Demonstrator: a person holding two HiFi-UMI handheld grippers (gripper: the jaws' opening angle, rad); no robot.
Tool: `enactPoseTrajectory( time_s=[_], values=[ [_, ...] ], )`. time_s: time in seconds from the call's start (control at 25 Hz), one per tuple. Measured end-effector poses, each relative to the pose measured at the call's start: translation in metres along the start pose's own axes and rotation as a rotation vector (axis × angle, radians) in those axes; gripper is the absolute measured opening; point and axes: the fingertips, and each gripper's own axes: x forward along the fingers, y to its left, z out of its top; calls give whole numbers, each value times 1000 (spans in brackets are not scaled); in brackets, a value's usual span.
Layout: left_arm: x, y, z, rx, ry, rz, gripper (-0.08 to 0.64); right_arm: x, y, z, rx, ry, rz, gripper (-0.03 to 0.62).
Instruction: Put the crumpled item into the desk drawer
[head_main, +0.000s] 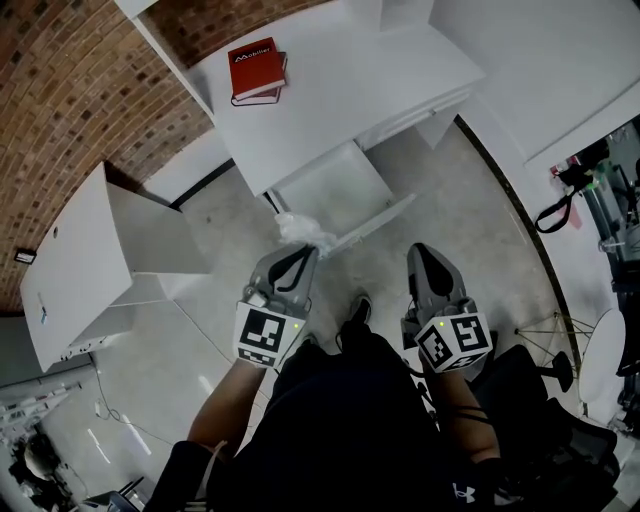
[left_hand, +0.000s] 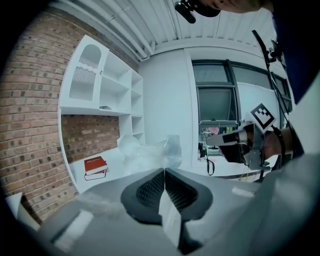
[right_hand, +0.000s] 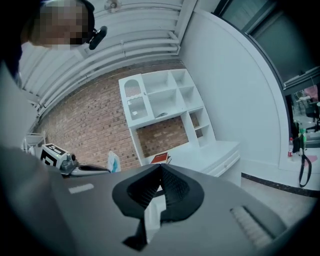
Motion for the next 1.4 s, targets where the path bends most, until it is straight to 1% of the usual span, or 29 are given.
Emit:
enactPoseTrajectory(
  time_s=[0.12,0.28,0.44,0.68,1.04,1.2,1.4],
  values=[
    [17,-4,6,-2,11,12,6,6,-17,6,11,7,12,2],
    [33,-10,3,-8,24,21,6,11,-36,3,22,17,20,2],
    [50,-3,4,-23,57,20,6,24,-49,9,46,37,16,2],
    [76,7,-4,-37,89,7,6,41,-65,9,60,56,5,2],
    [137,24,-13,-66,129,-79,6,81,-102,19,61,81,-65,2],
    [165,29,-19,-80,153,-130,6,103,-115,21,74,95,-92,2],
    [195,33,-30,-68,196,-192,6,125,-129,20,90,109,-122,2]
  ],
)
